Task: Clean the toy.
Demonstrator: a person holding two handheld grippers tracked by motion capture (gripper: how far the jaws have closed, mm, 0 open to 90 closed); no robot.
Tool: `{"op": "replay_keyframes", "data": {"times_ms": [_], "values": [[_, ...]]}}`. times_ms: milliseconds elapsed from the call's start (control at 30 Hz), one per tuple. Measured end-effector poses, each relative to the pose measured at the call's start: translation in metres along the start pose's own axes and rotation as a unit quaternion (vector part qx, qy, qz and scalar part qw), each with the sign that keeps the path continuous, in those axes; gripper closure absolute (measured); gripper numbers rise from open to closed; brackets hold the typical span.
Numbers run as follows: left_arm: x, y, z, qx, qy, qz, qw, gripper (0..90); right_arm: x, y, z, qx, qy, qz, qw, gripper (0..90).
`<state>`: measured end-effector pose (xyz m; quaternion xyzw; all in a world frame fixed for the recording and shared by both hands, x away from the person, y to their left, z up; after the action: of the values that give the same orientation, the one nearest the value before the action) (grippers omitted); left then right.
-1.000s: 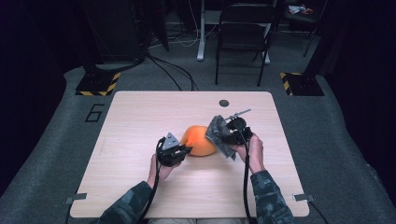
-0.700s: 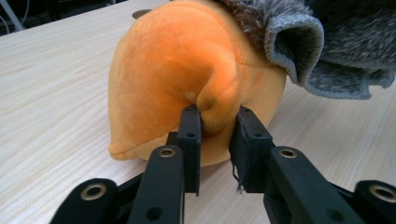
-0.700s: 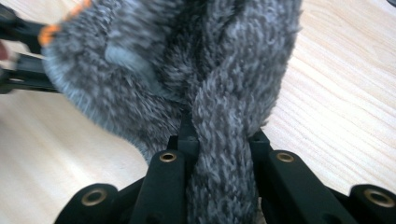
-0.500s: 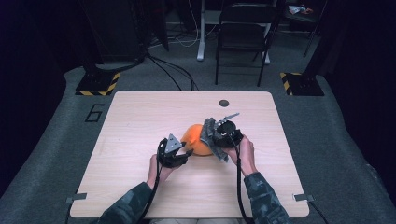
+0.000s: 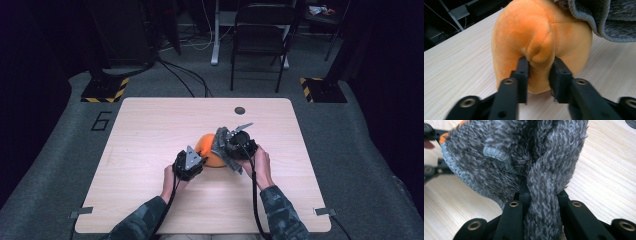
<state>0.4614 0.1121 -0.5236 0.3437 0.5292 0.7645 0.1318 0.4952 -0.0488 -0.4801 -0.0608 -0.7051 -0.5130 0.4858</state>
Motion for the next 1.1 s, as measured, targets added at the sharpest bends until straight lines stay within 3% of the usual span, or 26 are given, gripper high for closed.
{"op": "replay_keyframes", "data": {"times_ms": [133,333,467,500,633,833,967,1100], "values": [[0.001,0.002,0.002,0.011,-0.002,-0.006,0.9999,79.1,0.004,0.002,0.000,0.008,0.000,-0.004,1.0000,75.0],[0.008,0.008,0.006,0.033,-0.018,-0.008,0.9993,80.5,0.020,0.013,0.001,-0.001,0.004,-0.031,0.9995,75.0],[0.013,0.016,0.004,0.048,-0.029,-0.013,0.9983,80.8,0.033,0.025,0.018,0.019,0.009,-0.062,0.9979,75.0],[0.014,0.018,0.003,0.055,-0.034,-0.016,0.9978,80.9,0.036,0.029,0.028,0.029,0.018,-0.066,0.9973,75.0],[0.015,0.018,0.002,0.052,-0.038,-0.008,0.9979,80.8,0.029,0.028,0.034,0.048,0.011,-0.061,0.9969,75.1],[0.012,0.016,0.003,0.059,-0.041,-0.003,0.9974,80.6,0.020,0.020,0.023,0.040,-0.003,-0.047,0.9981,75.1],[0.011,0.013,0.005,0.061,-0.042,-0.001,0.9973,79.7,0.012,0.010,0.008,0.012,-0.004,-0.028,0.9995,75.1],[0.012,0.013,0.005,0.059,-0.042,-0.001,0.9974,79.0,0.009,0.005,0.000,0.000,-0.007,-0.019,0.9998,75.1]]}}
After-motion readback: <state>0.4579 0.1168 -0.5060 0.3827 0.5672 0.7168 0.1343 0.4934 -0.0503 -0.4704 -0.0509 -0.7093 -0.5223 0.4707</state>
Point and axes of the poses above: each handheld gripper's, and its own axes: x roughly backward along the jaws, y roughly out of its top, z roughly to its left, the point moved 6 cm from there along -x, roughly forward along the jaws, and after that the axes turned 5 degrees about -z, right-handed, at the moved point
